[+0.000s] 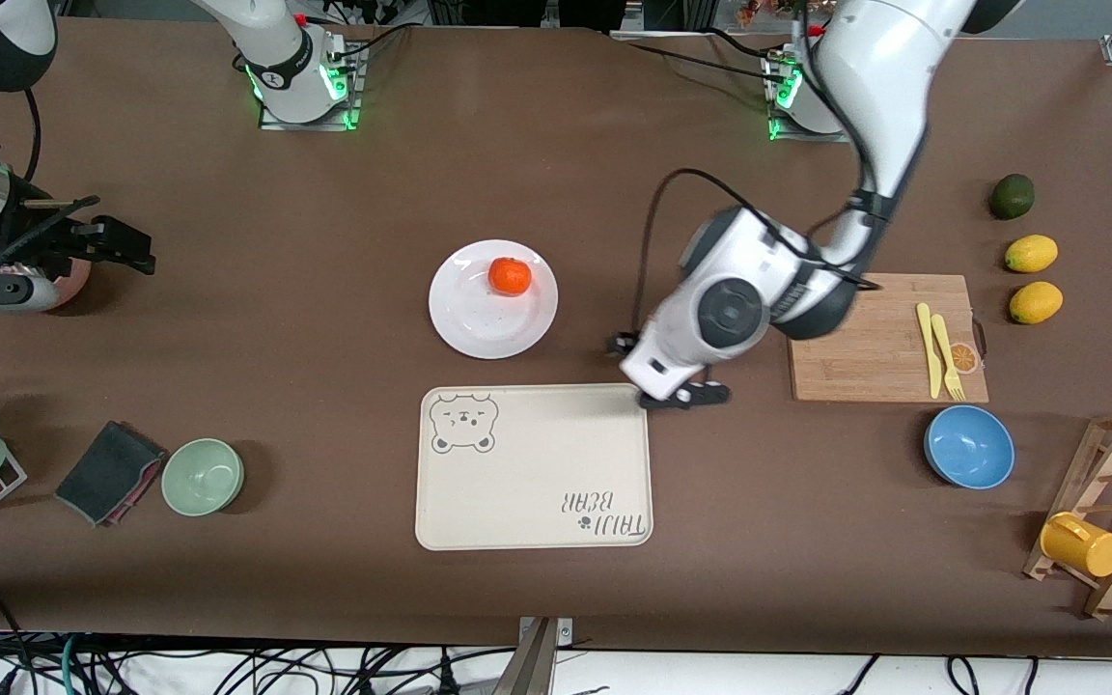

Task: Place orange and plate with both arms
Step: 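Return the left gripper to the cutting board while the right gripper reaches out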

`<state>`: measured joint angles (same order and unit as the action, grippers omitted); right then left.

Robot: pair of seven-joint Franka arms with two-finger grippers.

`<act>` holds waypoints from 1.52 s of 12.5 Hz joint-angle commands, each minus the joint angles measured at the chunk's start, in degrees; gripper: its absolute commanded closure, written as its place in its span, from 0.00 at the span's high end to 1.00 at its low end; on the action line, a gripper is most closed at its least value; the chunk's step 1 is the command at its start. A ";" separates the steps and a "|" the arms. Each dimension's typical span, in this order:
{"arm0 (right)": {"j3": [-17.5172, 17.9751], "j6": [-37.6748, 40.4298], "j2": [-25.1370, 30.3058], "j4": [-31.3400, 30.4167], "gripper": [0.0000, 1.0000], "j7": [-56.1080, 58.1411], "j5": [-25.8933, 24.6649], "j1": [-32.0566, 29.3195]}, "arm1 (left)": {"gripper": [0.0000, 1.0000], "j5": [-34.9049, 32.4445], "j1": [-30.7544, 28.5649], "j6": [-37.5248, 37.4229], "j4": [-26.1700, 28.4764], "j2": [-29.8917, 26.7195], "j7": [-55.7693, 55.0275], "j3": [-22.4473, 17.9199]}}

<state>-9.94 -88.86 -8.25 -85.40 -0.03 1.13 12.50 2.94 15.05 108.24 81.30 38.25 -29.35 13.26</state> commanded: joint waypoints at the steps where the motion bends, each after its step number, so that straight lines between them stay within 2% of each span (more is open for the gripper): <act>1: 0.10 0.00 0.07 0.59 1.00 -0.59 -0.08 -0.11 | 1.00 -1.71 -6.33 -3.91 0.97 -1.95 10.76 0.54; 3: 0.10 -0.53 0.07 0.59 1.00 -0.59 -0.08 -0.11 | 1.00 -1.71 -10.20 -4.53 0.97 -1.95 17.37 0.54; 5: 0.10 -5.34 -0.89 0.24 1.00 -0.33 1.93 -0.37 | 1.00 -3.28 -11.53 -4.62 0.88 -1.95 19.24 0.54; 7: 0.01 -5.89 -1.07 0.15 1.00 -0.50 4.05 -1.16 | 1.00 -6.18 -11.80 -4.53 0.88 -1.86 19.68 0.54; 9: 0.01 -6.76 -1.42 0.06 1.00 -0.24 4.05 -1.25 | 1.00 -6.36 -12.94 -4.53 0.88 -1.86 20.29 0.46; 14: 0.01 -7.21 -3.87 0.41 1.00 2.04 3.18 -1.69 | 1.00 -7.86 -20.49 -4.88 0.79 -2.47 33.98 0.37; 17: -0.08 -7.04 -9.14 0.67 1.00 2.57 3.26 -2.04 | 1.00 -9.95 -24.01 -7.78 0.79 -5.10 39.45 -0.16; 19: 0.18 -7.03 -9.16 0.67 1.00 3.89 2.13 -1.52 | 1.00 -12.86 -25.07 -7.87 0.79 -7.65 39.11 -0.07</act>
<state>-10.07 -96.34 -17.19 -85.73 2.31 4.08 10.86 -7.14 -9.67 101.84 81.16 34.31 8.87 12.79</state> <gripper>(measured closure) 0.000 0.000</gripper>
